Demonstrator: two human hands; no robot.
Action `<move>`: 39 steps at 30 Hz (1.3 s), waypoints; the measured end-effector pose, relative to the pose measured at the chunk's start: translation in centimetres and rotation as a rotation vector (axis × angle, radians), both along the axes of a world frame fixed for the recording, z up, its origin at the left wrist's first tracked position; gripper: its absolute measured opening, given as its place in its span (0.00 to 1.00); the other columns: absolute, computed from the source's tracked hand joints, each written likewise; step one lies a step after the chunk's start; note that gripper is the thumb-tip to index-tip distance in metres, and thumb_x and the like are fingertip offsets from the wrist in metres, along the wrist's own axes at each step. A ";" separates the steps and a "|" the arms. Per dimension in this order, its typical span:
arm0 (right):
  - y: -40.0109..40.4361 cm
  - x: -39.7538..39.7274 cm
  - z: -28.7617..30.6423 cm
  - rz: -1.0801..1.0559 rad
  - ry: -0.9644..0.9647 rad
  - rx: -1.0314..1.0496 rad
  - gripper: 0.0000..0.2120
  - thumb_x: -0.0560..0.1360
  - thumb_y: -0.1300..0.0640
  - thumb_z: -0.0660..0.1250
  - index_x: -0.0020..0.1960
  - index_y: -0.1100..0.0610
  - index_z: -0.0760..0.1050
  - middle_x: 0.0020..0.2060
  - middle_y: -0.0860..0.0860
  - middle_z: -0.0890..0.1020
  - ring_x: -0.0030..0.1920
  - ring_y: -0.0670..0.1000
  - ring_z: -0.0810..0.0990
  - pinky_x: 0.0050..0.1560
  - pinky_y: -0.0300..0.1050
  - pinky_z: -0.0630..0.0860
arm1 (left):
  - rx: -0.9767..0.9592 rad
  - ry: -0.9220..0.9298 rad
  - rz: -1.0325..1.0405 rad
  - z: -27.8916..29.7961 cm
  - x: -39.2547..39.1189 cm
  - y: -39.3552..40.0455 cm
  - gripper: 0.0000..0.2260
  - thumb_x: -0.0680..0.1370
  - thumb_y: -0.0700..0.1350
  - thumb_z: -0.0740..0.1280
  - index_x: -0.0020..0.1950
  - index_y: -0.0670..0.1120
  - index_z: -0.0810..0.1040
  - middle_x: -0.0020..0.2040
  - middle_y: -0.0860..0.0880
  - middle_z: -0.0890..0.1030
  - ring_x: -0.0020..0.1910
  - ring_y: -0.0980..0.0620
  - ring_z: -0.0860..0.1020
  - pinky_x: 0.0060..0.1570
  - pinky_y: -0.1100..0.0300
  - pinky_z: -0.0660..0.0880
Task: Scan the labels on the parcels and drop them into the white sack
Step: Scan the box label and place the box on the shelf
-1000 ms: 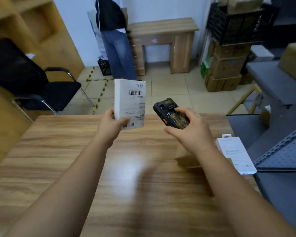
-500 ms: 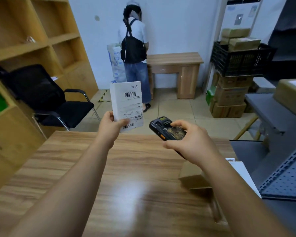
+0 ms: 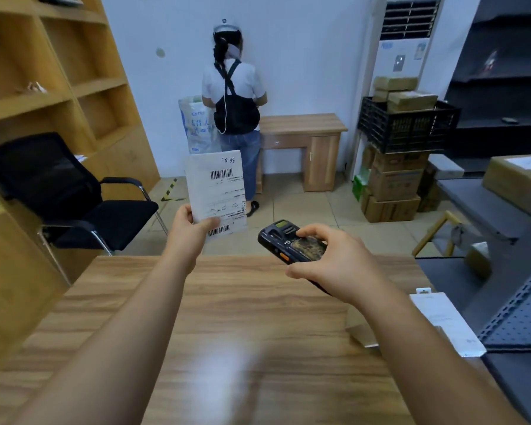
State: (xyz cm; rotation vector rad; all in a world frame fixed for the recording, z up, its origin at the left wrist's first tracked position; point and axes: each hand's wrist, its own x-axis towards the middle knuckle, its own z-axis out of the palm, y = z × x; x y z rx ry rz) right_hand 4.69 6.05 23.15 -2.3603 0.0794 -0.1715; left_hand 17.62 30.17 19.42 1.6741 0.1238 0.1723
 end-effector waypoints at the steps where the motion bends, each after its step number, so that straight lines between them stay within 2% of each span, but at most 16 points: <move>1: 0.8 0.0 0.0 -0.020 -0.018 0.014 0.29 0.61 0.44 0.80 0.61 0.38 0.76 0.48 0.41 0.78 0.46 0.42 0.78 0.47 0.43 0.77 | -0.016 -0.015 -0.005 0.3 0.2 0.7 0.17 0.76 0.39 0.70 0.63 0.43 0.70 0.59 0.46 0.80 0.55 0.46 0.80 0.54 0.47 0.77; 4: 2.9 -0.2 -0.4 -0.088 -0.073 0.077 0.31 0.61 0.44 0.80 0.62 0.39 0.75 0.49 0.41 0.79 0.47 0.40 0.77 0.46 0.42 0.77 | -0.050 -0.057 -0.007 1.0 0.8 2.4 0.18 0.77 0.46 0.71 0.63 0.44 0.71 0.56 0.49 0.80 0.48 0.51 0.79 0.41 0.57 0.73; 6: 4.1 -0.7 -0.9 -0.138 -0.108 0.111 0.31 0.62 0.45 0.80 0.63 0.39 0.75 0.50 0.40 0.77 0.49 0.40 0.77 0.48 0.42 0.76 | -0.077 -0.065 -0.070 1.0 1.3 3.2 0.20 0.74 0.48 0.74 0.62 0.44 0.73 0.55 0.51 0.82 0.49 0.53 0.81 0.42 0.60 0.75; 10: 4.4 -3.3 -2.6 -0.292 -0.159 0.131 0.31 0.62 0.46 0.80 0.63 0.40 0.75 0.51 0.39 0.77 0.51 0.42 0.77 0.51 0.43 0.76 | 0.004 -0.023 -0.293 0.2 1.2 2.2 0.20 0.72 0.47 0.76 0.61 0.46 0.77 0.55 0.51 0.84 0.51 0.53 0.83 0.48 0.58 0.78; 13: 2.7 -6.9 -4.4 -0.455 -0.169 0.100 0.30 0.62 0.45 0.80 0.63 0.40 0.75 0.53 0.39 0.78 0.54 0.44 0.77 0.55 0.45 0.77 | 0.050 -0.020 -0.503 -1.3 -0.7 -1.0 0.15 0.75 0.45 0.74 0.60 0.48 0.76 0.52 0.54 0.84 0.48 0.55 0.83 0.42 0.61 0.76; 15: 1.2 -10.0 -5.3 -0.571 -0.145 0.090 0.30 0.63 0.46 0.80 0.63 0.41 0.76 0.53 0.39 0.78 0.54 0.44 0.78 0.55 0.47 0.78 | 0.052 0.022 -0.655 -2.7 -2.4 -3.7 0.15 0.75 0.45 0.73 0.61 0.48 0.76 0.52 0.52 0.84 0.47 0.53 0.84 0.41 0.58 0.78; 18: -1.1 -15.9 -6.1 -0.753 -0.128 0.089 0.29 0.63 0.44 0.79 0.62 0.39 0.75 0.52 0.35 0.76 0.53 0.44 0.78 0.52 0.52 0.80 | 0.029 0.106 -0.875 -4.6 -5.8 -8.9 0.13 0.75 0.43 0.74 0.58 0.50 0.78 0.50 0.52 0.86 0.46 0.51 0.85 0.45 0.52 0.81; 20: -2.7 -20.3 -6.2 -0.882 -0.152 0.087 0.29 0.64 0.45 0.80 0.63 0.39 0.75 0.53 0.35 0.77 0.53 0.45 0.79 0.52 0.53 0.81 | 0.020 0.125 -0.995 -4.9 -9.0 -12.7 0.12 0.75 0.43 0.74 0.57 0.49 0.79 0.49 0.50 0.86 0.45 0.50 0.85 0.45 0.51 0.82; 22: -4.1 -24.8 -5.9 -1.019 -0.188 0.073 0.28 0.65 0.45 0.80 0.62 0.38 0.74 0.54 0.39 0.79 0.52 0.47 0.80 0.52 0.53 0.81 | 0.013 0.130 -1.136 -4.6 -12.5 -16.5 0.12 0.75 0.44 0.74 0.58 0.48 0.79 0.49 0.49 0.86 0.44 0.48 0.85 0.40 0.50 0.81; 24: -5.5 -29.3 -5.3 -1.156 -0.218 0.061 0.28 0.65 0.46 0.80 0.62 0.39 0.75 0.54 0.42 0.80 0.52 0.47 0.80 0.51 0.49 0.79 | -0.011 0.168 -1.259 -4.1 -15.9 -20.1 0.13 0.75 0.45 0.74 0.60 0.48 0.80 0.50 0.49 0.86 0.46 0.46 0.85 0.38 0.52 0.81; 27: -6.9 -36.0 -4.5 -1.346 -0.280 0.055 0.27 0.65 0.48 0.81 0.62 0.42 0.77 0.51 0.43 0.81 0.49 0.45 0.80 0.47 0.38 0.74 | -0.013 0.178 -1.415 -3.2 -21.5 -25.1 0.19 0.72 0.49 0.76 0.61 0.49 0.79 0.52 0.50 0.86 0.50 0.47 0.85 0.51 0.45 0.81; 28: -7.2 -38.2 -4.4 -1.399 -0.293 0.055 0.27 0.65 0.49 0.81 0.62 0.43 0.77 0.49 0.42 0.81 0.48 0.44 0.79 0.46 0.36 0.73 | -0.011 0.170 -1.466 -3.0 -23.6 -26.8 0.19 0.72 0.49 0.76 0.61 0.50 0.79 0.52 0.51 0.86 0.50 0.48 0.84 0.52 0.46 0.80; 31: -8.3 -44.6 -4.6 -1.535 -0.311 0.059 0.26 0.65 0.48 0.81 0.61 0.41 0.77 0.49 0.43 0.81 0.48 0.46 0.79 0.49 0.42 0.76 | -0.016 0.168 -1.607 -2.1 -30.6 -30.9 0.12 0.75 0.44 0.73 0.58 0.51 0.80 0.50 0.54 0.86 0.49 0.52 0.84 0.48 0.55 0.80; 35: -10.2 -53.0 -5.9 -1.653 -0.341 0.037 0.27 0.64 0.49 0.80 0.61 0.39 0.76 0.51 0.43 0.81 0.52 0.48 0.79 0.56 0.49 0.78 | -0.010 0.142 -1.743 -2.2 -39.8 -35.6 0.12 0.76 0.45 0.72 0.59 0.51 0.80 0.52 0.55 0.86 0.51 0.53 0.84 0.50 0.55 0.79; 37: -11.4 -57.1 -6.4 -1.695 -0.362 0.043 0.28 0.64 0.50 0.80 0.61 0.39 0.76 0.50 0.39 0.79 0.51 0.46 0.79 0.56 0.50 0.78 | 0.010 0.159 -1.774 -2.4 -44.2 -37.8 0.12 0.77 0.47 0.71 0.60 0.51 0.79 0.53 0.55 0.85 0.52 0.54 0.84 0.53 0.54 0.78; 39: -12.8 -61.0 -6.8 -1.729 -0.383 0.053 0.28 0.63 0.48 0.80 0.61 0.39 0.76 0.51 0.40 0.80 0.51 0.46 0.79 0.55 0.51 0.79 | 0.013 0.195 -1.794 -2.4 -48.1 -40.1 0.12 0.78 0.47 0.70 0.60 0.51 0.78 0.54 0.53 0.85 0.52 0.54 0.84 0.55 0.53 0.77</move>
